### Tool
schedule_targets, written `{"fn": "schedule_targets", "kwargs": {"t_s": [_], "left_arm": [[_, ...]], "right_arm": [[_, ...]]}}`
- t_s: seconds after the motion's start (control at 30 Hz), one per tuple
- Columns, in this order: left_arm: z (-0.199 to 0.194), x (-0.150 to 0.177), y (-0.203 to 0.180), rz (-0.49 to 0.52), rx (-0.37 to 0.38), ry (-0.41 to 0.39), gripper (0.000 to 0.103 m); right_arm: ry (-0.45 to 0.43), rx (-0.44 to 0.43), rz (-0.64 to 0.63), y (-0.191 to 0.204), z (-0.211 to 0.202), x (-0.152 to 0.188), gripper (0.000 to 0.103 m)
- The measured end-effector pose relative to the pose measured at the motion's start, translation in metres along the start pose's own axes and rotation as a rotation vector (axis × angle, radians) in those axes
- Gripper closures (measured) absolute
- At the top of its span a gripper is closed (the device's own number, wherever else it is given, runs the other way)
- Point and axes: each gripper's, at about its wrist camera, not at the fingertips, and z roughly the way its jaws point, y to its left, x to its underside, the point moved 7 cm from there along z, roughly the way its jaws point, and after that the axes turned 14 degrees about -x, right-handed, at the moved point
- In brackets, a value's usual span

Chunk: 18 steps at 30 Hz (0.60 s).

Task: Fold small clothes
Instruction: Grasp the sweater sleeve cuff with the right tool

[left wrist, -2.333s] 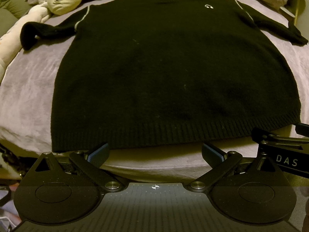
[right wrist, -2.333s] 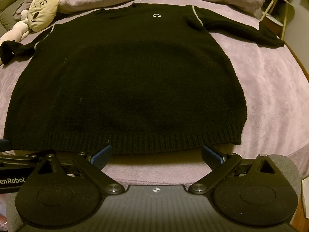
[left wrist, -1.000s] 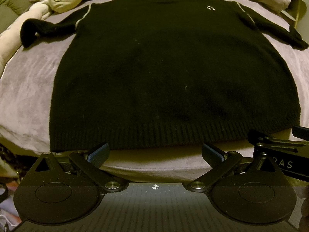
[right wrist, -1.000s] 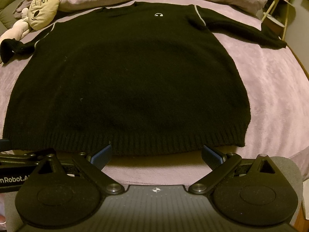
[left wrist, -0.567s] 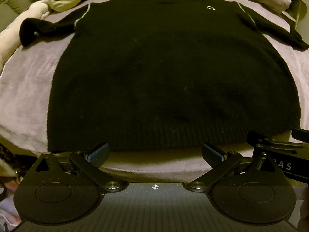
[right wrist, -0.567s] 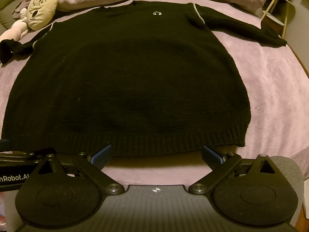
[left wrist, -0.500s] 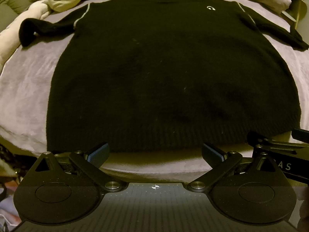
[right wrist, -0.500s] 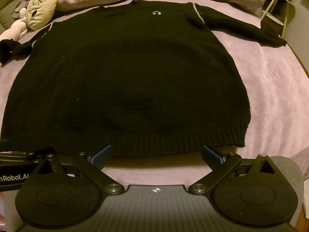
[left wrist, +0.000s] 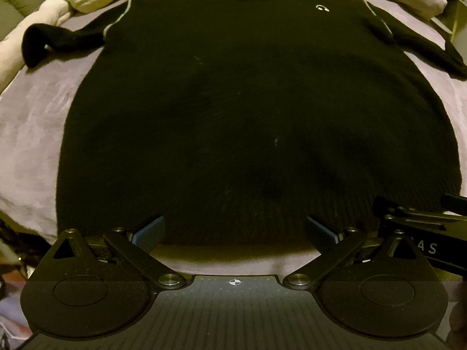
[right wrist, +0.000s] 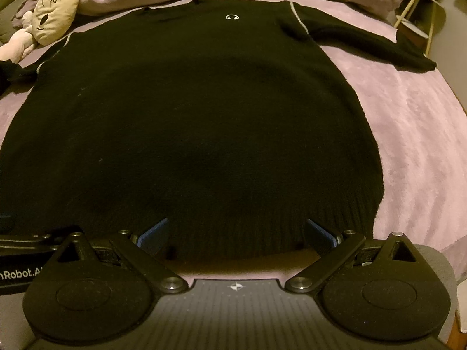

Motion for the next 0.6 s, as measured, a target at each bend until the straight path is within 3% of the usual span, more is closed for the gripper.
{"fn": "schedule_targets", "kwargs": {"t_s": [0.2,0.33,0.4,0.53,0.6], "left_arm": [[0.009,-0.008,-0.008,0.008,-0.004,-0.005,0.000],[0.013,-0.020,-0.009,-0.024,-0.015,-0.023,0.000],[0.014,-0.029,-0.009,-0.038,-0.014,-0.046,0.000],[0.019,-0.063,-0.012,-0.084,-0.028,-0.123,0.000],[0.025,-0.080,-0.014,-0.114,-0.055,-0.167,0.000]], "right_arm": [[0.012,-0.012,0.016,-0.006,0.012,-0.003,0.004],[-0.032,-0.089,0.021,-0.014,0.017,-0.013,0.004],[-0.110,-0.133,0.039,-0.027,0.014,-0.029,0.004],[-0.391,-0.208,0.135,-0.084,-0.002,-0.068,0.004],[-0.452,-0.266,0.164,-0.110,-0.001,-0.084,0.004]]}}
